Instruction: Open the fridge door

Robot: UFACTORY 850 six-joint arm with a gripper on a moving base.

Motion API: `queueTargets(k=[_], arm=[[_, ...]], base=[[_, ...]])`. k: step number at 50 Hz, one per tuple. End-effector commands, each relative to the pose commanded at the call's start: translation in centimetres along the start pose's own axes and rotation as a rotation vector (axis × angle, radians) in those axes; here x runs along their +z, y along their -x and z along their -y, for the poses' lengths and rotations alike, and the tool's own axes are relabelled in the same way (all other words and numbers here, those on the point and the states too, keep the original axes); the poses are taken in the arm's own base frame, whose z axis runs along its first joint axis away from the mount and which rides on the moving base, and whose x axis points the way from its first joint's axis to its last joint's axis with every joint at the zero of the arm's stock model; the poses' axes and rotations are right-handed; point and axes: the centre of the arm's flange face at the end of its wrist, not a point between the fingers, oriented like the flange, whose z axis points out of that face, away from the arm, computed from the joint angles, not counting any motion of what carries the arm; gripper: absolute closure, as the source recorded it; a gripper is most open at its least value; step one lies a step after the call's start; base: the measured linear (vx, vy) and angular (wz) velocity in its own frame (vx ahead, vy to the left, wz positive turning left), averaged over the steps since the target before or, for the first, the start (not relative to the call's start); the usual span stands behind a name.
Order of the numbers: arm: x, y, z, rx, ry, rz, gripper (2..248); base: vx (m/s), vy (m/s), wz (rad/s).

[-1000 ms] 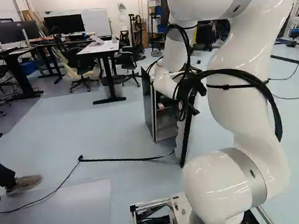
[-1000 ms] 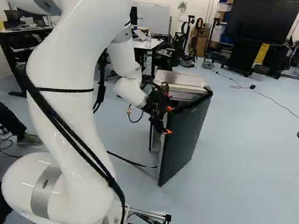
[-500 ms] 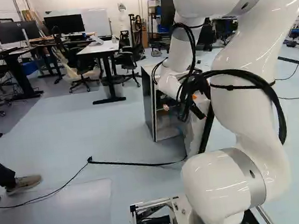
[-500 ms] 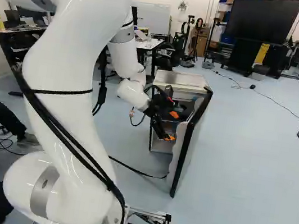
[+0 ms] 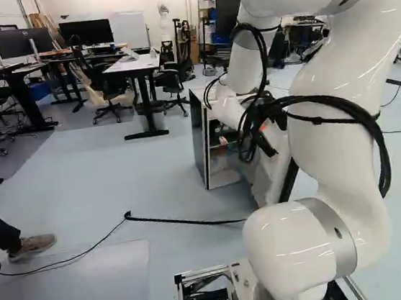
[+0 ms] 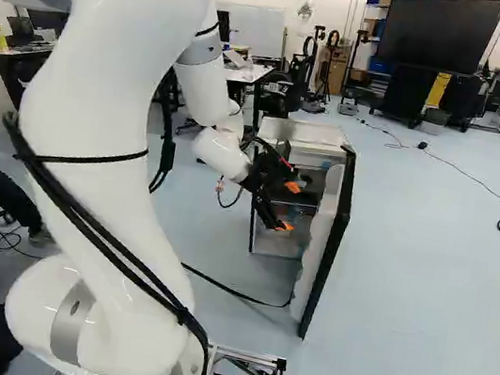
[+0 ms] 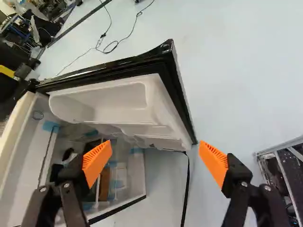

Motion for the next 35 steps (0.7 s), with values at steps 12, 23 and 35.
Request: queueTargets(k=[12, 23, 35], arm=[[0.2, -0.8, 0.7, 0.024, -0.001, -0.007, 3], [1.7, -1.7, 1.6, 0.055, 0.018, -0.022, 3], [3.6, -3.0, 2.4, 0.092, 0.044, -0.042, 3]], base=[[0.000, 0.000, 0.000], [0.000, 0.000, 0.000], [0.000, 0.000, 0.000]])
